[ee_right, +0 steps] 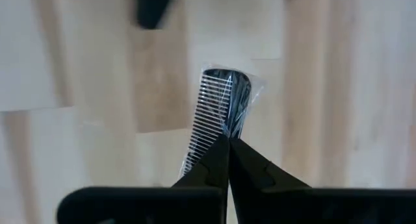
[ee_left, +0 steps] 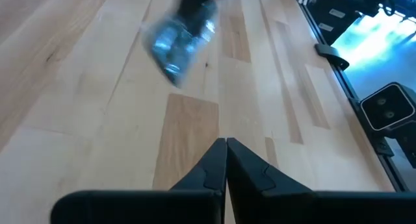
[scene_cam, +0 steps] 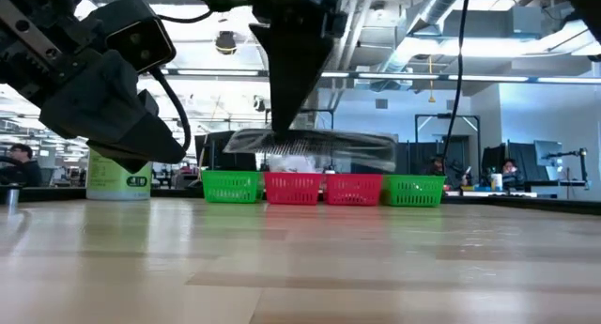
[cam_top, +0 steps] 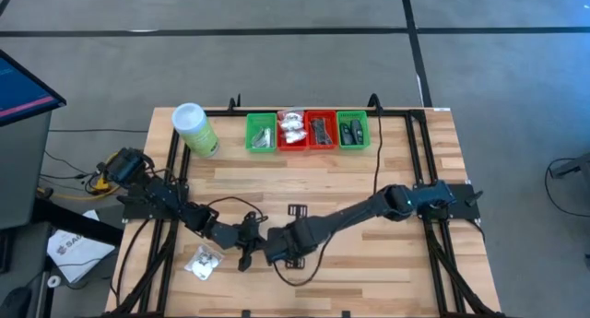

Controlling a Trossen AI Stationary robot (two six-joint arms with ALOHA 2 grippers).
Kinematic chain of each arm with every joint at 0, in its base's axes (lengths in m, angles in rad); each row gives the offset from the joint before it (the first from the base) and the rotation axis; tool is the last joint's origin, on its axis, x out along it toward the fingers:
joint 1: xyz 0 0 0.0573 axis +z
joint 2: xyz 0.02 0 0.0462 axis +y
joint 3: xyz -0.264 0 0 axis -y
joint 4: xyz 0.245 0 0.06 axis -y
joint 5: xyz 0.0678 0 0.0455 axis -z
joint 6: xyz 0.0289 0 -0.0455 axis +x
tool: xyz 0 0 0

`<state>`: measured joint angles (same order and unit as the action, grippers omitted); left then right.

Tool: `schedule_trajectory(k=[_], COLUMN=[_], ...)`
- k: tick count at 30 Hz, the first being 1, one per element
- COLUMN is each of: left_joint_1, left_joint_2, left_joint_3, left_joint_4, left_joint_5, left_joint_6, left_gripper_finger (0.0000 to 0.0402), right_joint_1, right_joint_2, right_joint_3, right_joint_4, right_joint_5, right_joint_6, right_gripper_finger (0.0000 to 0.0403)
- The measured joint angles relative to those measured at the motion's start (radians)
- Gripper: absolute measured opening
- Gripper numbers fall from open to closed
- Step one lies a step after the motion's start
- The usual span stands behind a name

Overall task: Pick & Place Travel size toiletries
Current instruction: Put the black comb into the right red bin

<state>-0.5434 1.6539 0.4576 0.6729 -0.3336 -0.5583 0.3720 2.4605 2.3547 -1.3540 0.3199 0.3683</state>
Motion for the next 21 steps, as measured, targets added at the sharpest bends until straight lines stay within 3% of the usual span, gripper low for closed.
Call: schedule_trajectory(k=[21], left_joint_1=[0.0], left_joint_2=[0.0], left_joint_3=[-0.076], left_joint_4=[0.003], left_joint_5=[-0.009], left_joint_6=[-0.106], left_gripper_finger=[0.0001], right_joint_1=[-0.381], right_joint_2=[-0.221], right_joint_3=[-0.002], right_joint_4=[-0.015], right_joint_5=[0.051], right_joint_6=[-0.215], right_gripper_finger=[0.0])
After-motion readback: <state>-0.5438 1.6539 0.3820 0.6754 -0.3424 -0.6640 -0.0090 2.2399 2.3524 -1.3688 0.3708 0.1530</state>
